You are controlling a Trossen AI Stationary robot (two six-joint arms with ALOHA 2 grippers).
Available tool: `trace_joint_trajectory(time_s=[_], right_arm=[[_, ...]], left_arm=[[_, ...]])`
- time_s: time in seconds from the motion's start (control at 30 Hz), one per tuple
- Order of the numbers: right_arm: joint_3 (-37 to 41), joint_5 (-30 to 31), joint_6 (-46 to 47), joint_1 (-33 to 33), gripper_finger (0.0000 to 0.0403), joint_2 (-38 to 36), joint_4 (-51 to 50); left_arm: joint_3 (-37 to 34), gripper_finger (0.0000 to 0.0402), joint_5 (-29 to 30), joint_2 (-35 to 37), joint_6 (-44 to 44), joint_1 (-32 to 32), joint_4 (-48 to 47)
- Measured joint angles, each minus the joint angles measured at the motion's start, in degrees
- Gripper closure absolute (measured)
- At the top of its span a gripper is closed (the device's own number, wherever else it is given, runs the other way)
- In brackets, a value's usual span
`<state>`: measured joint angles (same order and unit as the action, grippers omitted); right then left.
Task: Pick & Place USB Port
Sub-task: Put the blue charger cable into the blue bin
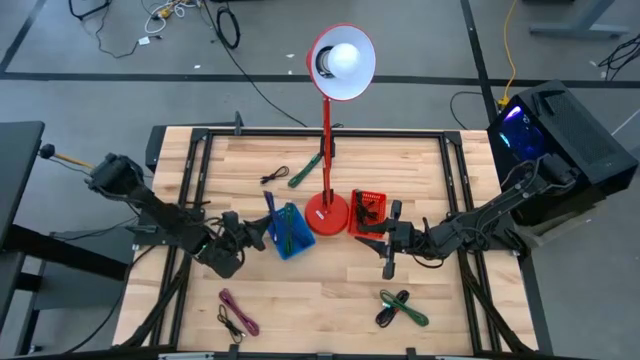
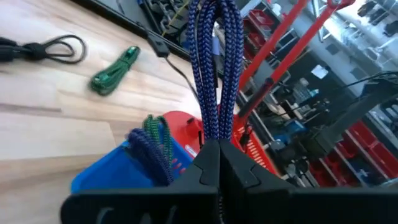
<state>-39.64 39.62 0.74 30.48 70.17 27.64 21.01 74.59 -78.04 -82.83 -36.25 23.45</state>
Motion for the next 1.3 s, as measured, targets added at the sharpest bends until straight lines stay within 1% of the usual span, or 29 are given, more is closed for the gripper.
trace_joint_trajectory(time_s=[0.1,0.2,0.37,0.47,0.6,0.73,0.9,0.97,1.1,1.3], right_arm=[[0.0,0.0,-0.1,0.0,0.0301,0.0,0.2],[0.0,0.0,-0.1,0.0,0.0301,0.0,0.2],[0.0,0.0,-0.1,0.0,0.0301,0.0,0.2],[0.0,0.0,-0.4,0.0,0.0301,0.0,0.2],[0.0,0.0,-0.4,0.0,0.0301,0.0,0.2],[0.0,0.0,-0.4,0.0,0.0301,0.0,0.2],[0.0,0.0,-0.5,0.0,0.0301,0.0,0.2],[0.0,0.0,-0.5,0.0,0.0301,0.0,0.2],[0.0,0.0,-0.5,0.0,0.0301,0.0,0.2],[0.0,0.0,-0.5,0.0,0.0301,0.0,0.2]], left_arm=[[0.3,0.0401,-2.1,-1.3,1.0,1.1,0.0],[0.3,0.0401,-3.8,-2.6,-0.5,2.3,0.1],[0.3,0.0401,-2.7,-5.6,-3.7,3.2,0.8],[0.4,0.0402,-3.2,-7.7,-5.0,3.7,2.7],[0.4,0.0402,-4.6,-10.9,-5.0,4.2,7.6],[0.4,0.04,-6.4,-13.3,-5.1,5.1,9.7],[0.4,0.0382,-9.4,-13.9,-4.4,6.4,9.9],[0.4,0.0374,-9.5,-13.9,-2.2,6.7,9.8],[0.4,0.0358,-10.2,-13.9,-1.6,8.0,9.6],[0.4,0.0322,-12.3,-13.9,-1.6,9.4,9.6]])
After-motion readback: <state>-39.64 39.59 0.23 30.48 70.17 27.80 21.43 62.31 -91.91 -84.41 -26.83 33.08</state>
